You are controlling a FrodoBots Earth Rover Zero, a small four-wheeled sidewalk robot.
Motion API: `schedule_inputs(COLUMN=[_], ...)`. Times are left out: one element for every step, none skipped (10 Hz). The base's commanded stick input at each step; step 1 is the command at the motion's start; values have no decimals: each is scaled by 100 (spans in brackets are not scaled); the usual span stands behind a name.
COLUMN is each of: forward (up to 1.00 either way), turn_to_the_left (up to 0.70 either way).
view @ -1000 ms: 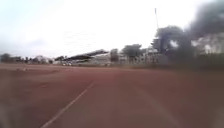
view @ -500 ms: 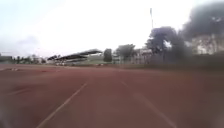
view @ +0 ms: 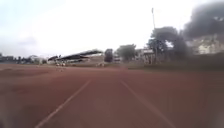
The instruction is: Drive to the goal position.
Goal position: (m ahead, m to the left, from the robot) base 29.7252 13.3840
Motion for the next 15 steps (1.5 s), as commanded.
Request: schedule_inputs(forward=[70, 70, 70, 70, 70, 70, 70, 70, 70, 70, 70, 70, 70, 70, 70], turn_to_the_left=[-24, -23, -10, 0, 0, 0, 0, 0, 0, 0, 0, 0, 0, 0, 0])
